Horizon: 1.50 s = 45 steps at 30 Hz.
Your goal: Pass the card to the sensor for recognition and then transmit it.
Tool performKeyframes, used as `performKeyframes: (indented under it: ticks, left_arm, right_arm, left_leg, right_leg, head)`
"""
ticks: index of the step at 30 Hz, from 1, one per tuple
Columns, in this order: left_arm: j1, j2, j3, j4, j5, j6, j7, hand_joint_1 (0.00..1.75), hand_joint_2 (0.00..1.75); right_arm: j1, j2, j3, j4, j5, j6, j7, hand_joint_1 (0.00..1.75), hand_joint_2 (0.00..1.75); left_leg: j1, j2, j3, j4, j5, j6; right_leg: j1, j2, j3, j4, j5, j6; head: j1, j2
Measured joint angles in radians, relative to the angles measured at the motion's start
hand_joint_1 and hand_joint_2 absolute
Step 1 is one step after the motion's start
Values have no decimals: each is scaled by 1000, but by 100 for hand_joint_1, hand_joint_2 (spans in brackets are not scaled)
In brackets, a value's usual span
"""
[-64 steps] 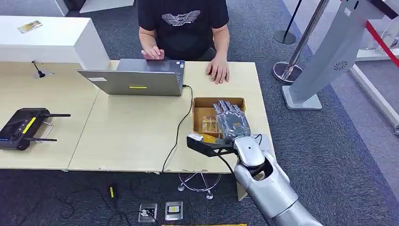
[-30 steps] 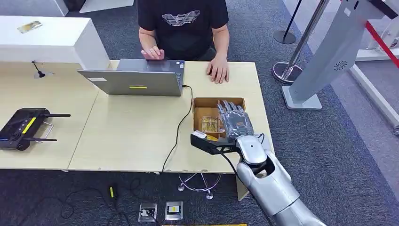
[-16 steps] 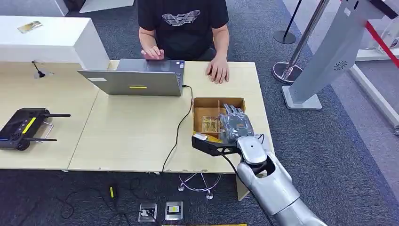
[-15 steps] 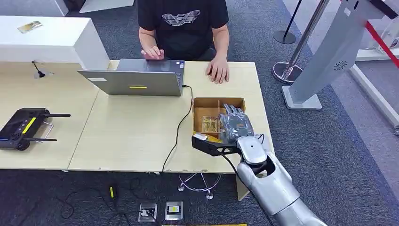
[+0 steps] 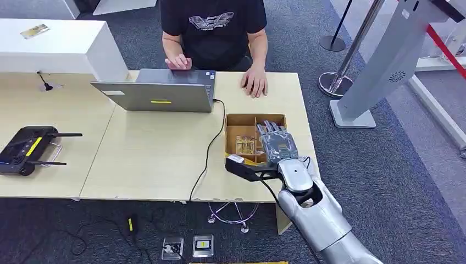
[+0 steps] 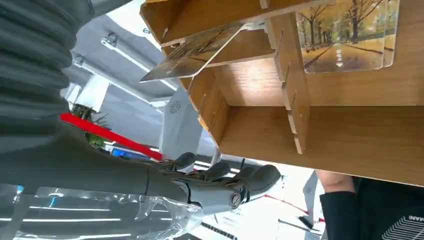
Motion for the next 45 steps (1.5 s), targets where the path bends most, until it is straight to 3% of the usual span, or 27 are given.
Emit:
performKeyframes:
  ticks: [42, 43, 44, 45]
  left_arm:
    - [0, -5, -43, 0, -7, -13, -31, 0, 0]
    - [0, -5, -43, 0, -7, -13, -31, 0, 0]
    - [0, -5, -44, 0, -7, -12, -31, 0, 0]
    - [0, -5, -44, 0, -6, -12, -31, 0, 0]
  right_arm:
    - [26, -35, -26, -10, -34, 5, 23, 0, 175]
    - [26, -35, -26, -10, -33, 7, 22, 16, 175]
    - [26, -35, -26, -10, -32, 12, 21, 169, 175]
    - [26, -35, -25, -10, -32, 18, 19, 175, 175]
  left_leg:
    - [0, 0, 0, 0, 0, 0]
    - [0, 0, 0, 0, 0, 0]
    - [0, 0, 0, 0, 0, 0]
    - [0, 0, 0, 0, 0, 0]
  right_leg:
    - [0, 0, 0, 0, 0, 0]
    - [0, 0, 0, 0, 0, 0]
    - [0, 0, 0, 0, 0, 0]
    - [0, 0, 0, 0, 0, 0]
  head:
    - [0, 0]
    - [0, 0]
    - [0, 0]
    - [0, 0]
